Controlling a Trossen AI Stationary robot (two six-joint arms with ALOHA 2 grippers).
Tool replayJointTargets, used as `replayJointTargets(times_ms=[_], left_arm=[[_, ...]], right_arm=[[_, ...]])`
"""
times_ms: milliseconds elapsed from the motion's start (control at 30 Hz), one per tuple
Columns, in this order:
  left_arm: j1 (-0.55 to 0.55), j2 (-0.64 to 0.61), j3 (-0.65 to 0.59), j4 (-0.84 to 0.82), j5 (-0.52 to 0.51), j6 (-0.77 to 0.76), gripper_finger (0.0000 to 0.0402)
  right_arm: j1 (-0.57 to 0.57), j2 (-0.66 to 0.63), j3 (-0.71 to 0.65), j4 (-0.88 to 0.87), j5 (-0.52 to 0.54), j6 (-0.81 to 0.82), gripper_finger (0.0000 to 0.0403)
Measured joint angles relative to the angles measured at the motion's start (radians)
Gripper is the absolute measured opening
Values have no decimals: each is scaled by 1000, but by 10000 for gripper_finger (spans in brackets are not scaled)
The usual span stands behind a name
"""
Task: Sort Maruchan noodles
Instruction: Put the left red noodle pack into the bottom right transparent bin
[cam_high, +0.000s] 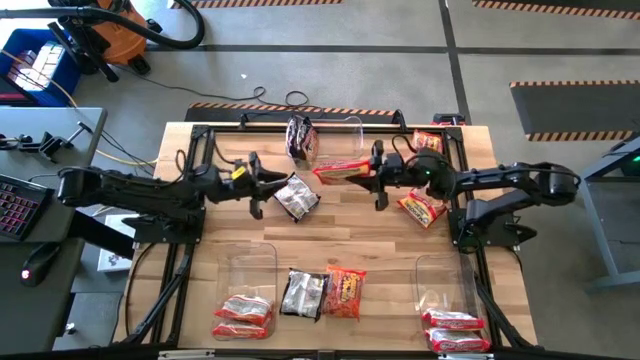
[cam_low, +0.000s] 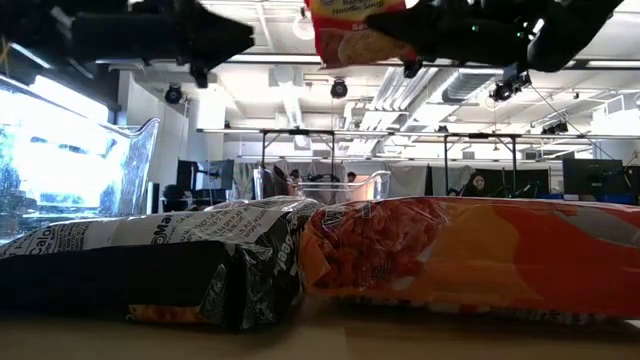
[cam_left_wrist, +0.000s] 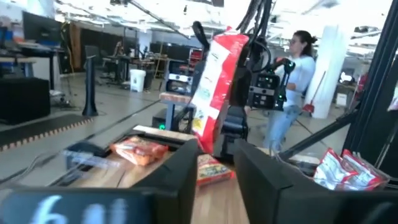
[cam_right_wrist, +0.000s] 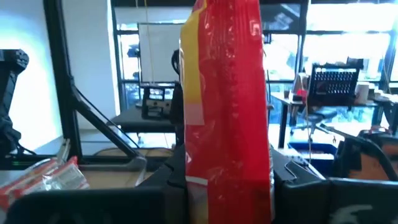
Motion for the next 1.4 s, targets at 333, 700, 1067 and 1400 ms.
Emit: replayJointTargets(times_ms=[333,700,1067,1400], left_arm=[[-18,275,276,-1,25,59,185],[-13,419,423,-2,113,68,196],[-13,479,473,-3,163,114,156],[6,474,473,-33,186,121,47]], right_arm=[[2,-47,-4,-1,-21,-10,87],[18,-47,-4,-1,-53,-27,81],[18,-47,-4,-8,-59,-25,83],[13,-86,-4,-99,-27,4,145]])
